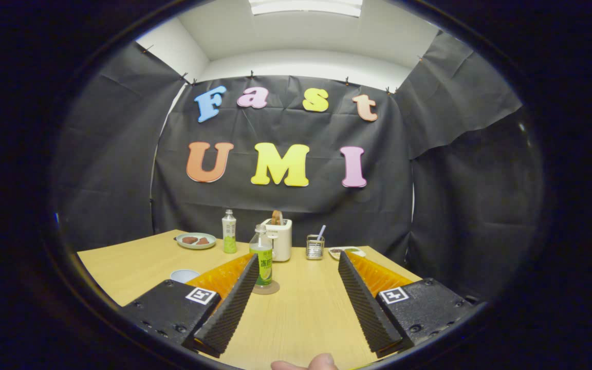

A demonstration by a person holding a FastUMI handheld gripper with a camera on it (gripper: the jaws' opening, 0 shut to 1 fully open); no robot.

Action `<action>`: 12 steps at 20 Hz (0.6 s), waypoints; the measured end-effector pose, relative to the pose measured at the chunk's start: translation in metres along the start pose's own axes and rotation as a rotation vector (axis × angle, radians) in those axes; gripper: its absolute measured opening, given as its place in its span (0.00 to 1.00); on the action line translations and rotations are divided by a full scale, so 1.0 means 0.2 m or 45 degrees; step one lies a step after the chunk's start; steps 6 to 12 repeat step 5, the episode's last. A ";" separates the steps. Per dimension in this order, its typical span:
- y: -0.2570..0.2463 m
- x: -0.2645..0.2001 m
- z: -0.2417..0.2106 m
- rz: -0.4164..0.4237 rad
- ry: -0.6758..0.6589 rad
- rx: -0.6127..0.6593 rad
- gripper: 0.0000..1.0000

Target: Take the bottle from table, then pour the juice into the cup, finally place the bottle on the coaster

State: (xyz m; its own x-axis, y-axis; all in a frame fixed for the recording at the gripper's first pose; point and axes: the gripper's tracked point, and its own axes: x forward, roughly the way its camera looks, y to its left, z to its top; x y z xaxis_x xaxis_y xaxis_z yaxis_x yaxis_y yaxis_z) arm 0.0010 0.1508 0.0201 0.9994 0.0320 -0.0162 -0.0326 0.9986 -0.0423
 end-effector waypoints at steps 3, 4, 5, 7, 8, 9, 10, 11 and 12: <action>0.03 0.02 0.00 0.003 0.001 -0.005 1.00; 0.04 0.02 0.00 0.006 -0.003 -0.014 1.00; 0.05 0.02 0.01 0.007 -0.012 -0.026 1.00; 0.05 0.02 0.01 0.007 -0.012 -0.026 1.00; 0.05 0.02 0.01 0.007 -0.012 -0.026 1.00; 0.05 0.02 0.01 0.007 -0.012 -0.026 1.00; 0.05 0.02 0.01 0.007 -0.012 -0.026 1.00; 0.05 0.02 0.01 0.007 -0.012 -0.026 1.00; 0.05 0.02 0.01 0.007 -0.012 -0.026 1.00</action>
